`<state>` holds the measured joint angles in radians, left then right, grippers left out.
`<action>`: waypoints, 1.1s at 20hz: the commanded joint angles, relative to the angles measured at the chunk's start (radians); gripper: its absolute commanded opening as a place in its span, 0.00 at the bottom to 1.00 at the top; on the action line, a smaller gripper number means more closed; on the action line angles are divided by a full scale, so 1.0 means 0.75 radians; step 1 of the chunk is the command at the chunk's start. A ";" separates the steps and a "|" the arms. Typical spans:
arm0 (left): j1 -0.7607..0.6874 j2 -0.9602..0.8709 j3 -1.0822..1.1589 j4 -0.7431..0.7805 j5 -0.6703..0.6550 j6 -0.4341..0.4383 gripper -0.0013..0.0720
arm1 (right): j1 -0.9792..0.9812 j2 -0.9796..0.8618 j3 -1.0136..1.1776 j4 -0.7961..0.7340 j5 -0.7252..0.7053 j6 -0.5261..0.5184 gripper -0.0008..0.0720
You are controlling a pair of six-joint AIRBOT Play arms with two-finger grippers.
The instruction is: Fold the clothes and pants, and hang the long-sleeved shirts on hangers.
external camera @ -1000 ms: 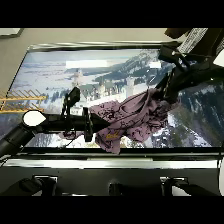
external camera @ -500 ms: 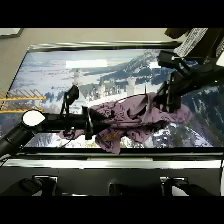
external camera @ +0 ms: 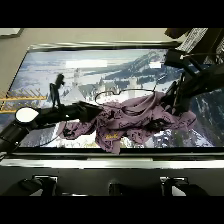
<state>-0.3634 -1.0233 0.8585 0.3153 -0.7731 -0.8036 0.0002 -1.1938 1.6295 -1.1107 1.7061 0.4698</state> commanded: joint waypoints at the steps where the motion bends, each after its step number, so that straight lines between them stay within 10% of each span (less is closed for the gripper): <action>1: 0.174 0.004 -0.006 0.003 0.026 -0.376 0.65 | 0.000 0.010 0.002 -0.025 -0.012 0.052 0.04; 9: 0.001 -0.128 -0.036 0.283 0.282 -0.780 0.64 | 0.001 0.010 0.002 -0.061 -0.083 0.331 0.04; 22: -0.356 -0.488 0.484 0.784 0.308 -0.908 0.64 | 0.001 0.004 0.002 -0.141 -0.084 0.387 0.05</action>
<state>-0.5980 -1.3491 1.1606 0.8276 -0.5472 -1.4696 0.0002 -1.1885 1.6295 -1.2068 1.6424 0.7544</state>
